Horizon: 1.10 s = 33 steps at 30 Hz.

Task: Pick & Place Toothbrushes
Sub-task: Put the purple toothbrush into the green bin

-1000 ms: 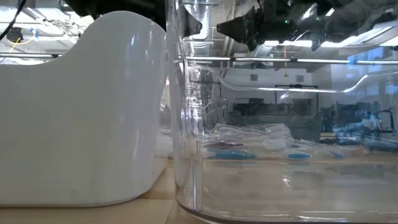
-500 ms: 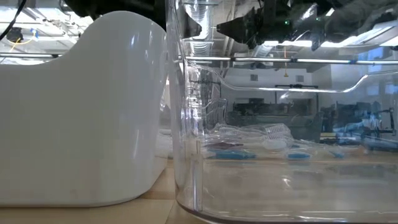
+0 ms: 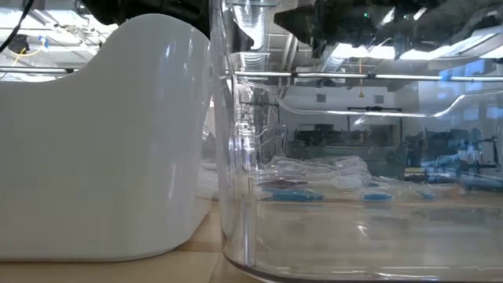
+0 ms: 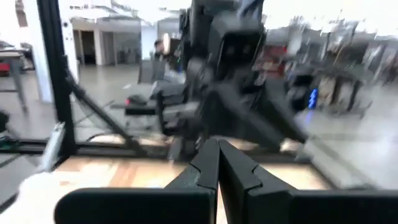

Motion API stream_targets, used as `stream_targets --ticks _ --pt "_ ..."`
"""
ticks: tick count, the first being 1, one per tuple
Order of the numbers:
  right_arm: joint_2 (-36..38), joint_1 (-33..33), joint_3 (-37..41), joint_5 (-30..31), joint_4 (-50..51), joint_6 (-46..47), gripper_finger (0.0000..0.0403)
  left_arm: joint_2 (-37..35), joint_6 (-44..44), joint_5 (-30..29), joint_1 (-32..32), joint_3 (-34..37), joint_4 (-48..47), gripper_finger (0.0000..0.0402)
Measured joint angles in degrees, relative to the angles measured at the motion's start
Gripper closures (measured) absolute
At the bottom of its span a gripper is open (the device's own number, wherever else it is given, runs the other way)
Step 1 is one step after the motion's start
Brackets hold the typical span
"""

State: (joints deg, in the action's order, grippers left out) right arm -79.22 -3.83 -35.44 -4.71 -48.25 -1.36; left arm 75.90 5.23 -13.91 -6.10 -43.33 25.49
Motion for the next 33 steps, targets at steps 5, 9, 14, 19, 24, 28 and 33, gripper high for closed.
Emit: stream_targets --ticks 5,9,14,19,24,28,33 --pt "-0.07 0.37 0.02 -0.1 7.67 1.85 0.0403 0.0 0.39 0.06 0.01 0.0 -0.08 0.0307" --pt "-0.07 -0.2 -2.01 -3.57 13.54 4.23 0.0403 0.0 0.42 0.21 0.01 0.0 -0.11 0.0307" --pt "-1.59 0.21 -14.24 -8.98 43.53 1.55 0.0403 0.0 0.37 0.2 0.01 0.0 -0.14 0.0307" --pt "-6.86 2.61 -24.71 -8.98 67.16 -2.64 0.0403 0.0 0.07 0.59 0.19 0.0 -0.19 0.0307" --pt "-11.08 5.26 -28.29 -8.98 73.43 -7.82 0.0403 0.0 -0.1 0.74 0.45 0.0 -0.24 0.0307" --pt "-14.26 6.87 -28.59 -9.06 73.39 -11.27 0.0392 0.0 -0.54 0.79 0.45 0.0 -0.6 0.0307" --pt "-17.17 6.7 -28.61 -11.98 74.82 -15.13 0.0356 0.0 -1.4 0.79 0.45 0.0 -1.03 0.0307"
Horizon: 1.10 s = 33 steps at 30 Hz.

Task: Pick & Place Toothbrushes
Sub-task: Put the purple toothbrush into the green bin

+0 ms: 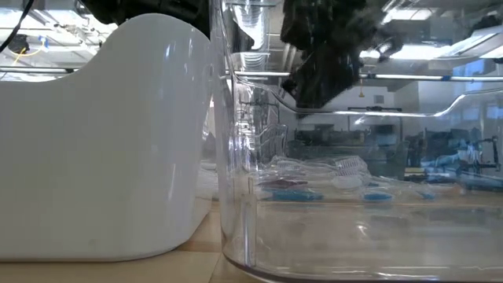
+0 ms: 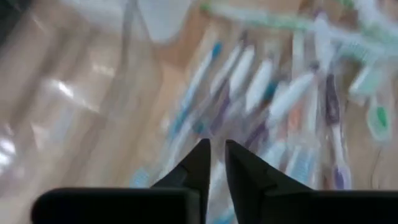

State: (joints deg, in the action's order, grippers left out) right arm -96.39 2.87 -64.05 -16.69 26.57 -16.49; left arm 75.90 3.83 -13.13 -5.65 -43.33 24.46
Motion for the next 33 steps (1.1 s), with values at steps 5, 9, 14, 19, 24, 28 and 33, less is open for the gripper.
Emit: stream_targets --ticks 5,9,14,19,24,28,33 --pt "-2.1 0.3 0.04 0.02 1.98 -15.14 0.033 0.0 -0.24 -0.02 0.42 0.02 -0.27 0.0307" --pt "-4.4 1.0 0.04 0.51 1.64 -25.53 0.0324 0.0 -0.26 -0.02 1.01 0.02 -0.44 0.0307" --pt "-5.34 3.21 0.04 0.53 -0.43 -28.65 0.0323 0.0 -0.24 -0.04 1.8 0.04 -0.5 0.0307" --pt "-5.31 3.3 0.04 2.45 -2.51 -29.56 0.0323 0.0 -0.24 -0.04 1.88 0.04 -0.49 0.0307" --pt "-6.36 2.73 -0.04 3.22 -3.43 -26.77 0.0322 0.0 -0.26 -0.04 1.88 0.04 -0.47 0.0307" --pt "-6.45 2.64 0.0 3.29 -2.94 -24.52 0.0317 0.0 -0.26 -0.04 1.88 0.04 -0.5 0.0307" --pt "-6.41 2.75 0.02 4.34 -3.12 -23.1 0.0306 0.02 -0.26 -0.04 1.86 0.04 -0.63 0.0307"
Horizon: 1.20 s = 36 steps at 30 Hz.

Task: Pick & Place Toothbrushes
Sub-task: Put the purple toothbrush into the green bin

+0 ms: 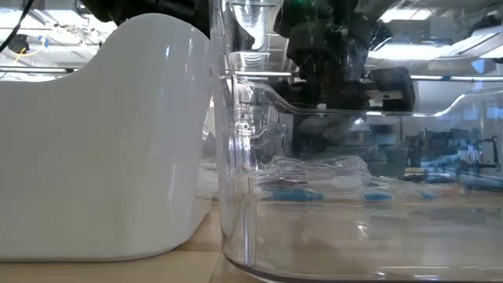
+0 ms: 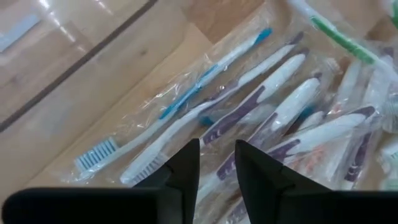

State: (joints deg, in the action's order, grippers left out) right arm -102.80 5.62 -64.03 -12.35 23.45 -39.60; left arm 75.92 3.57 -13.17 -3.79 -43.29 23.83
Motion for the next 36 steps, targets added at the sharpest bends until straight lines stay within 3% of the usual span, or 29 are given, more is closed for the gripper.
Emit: stream_targets --ticks 18,24,36 --pt "-3.41 -0.5 0.02 1.93 0.92 5.18 0.0242 0.02 -0.9 -0.02 0.0 0.0 -0.73 0.0307" --pt "-3.41 -0.48 0.02 7.43 1.23 7.33 0.0244 0.02 -0.9 -0.02 0.0 0.0 -0.95 0.0307" --pt "-3.37 -0.87 0.02 7.94 1.48 11.19 0.0269 0.02 -0.87 -0.02 0.0 0.0 -1.21 0.0307"
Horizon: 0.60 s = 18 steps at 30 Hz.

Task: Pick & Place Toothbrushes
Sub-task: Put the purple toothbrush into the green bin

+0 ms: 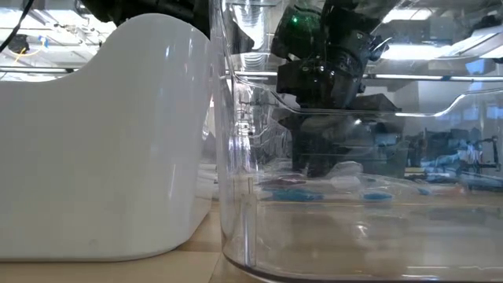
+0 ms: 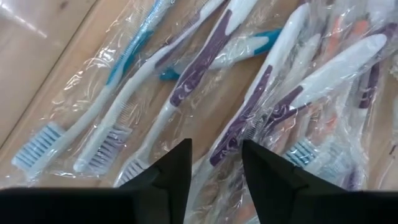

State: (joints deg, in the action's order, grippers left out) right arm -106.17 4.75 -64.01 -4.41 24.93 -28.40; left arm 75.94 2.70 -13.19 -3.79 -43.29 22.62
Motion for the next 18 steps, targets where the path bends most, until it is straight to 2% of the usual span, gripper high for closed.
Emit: stream_targets --ticks 18 --pt "0.02 -0.44 0.0 -0.02 0.04 0.52 0.0375 0.0 0.0 0.0 -0.02 0.0 -0.58 0.0307"
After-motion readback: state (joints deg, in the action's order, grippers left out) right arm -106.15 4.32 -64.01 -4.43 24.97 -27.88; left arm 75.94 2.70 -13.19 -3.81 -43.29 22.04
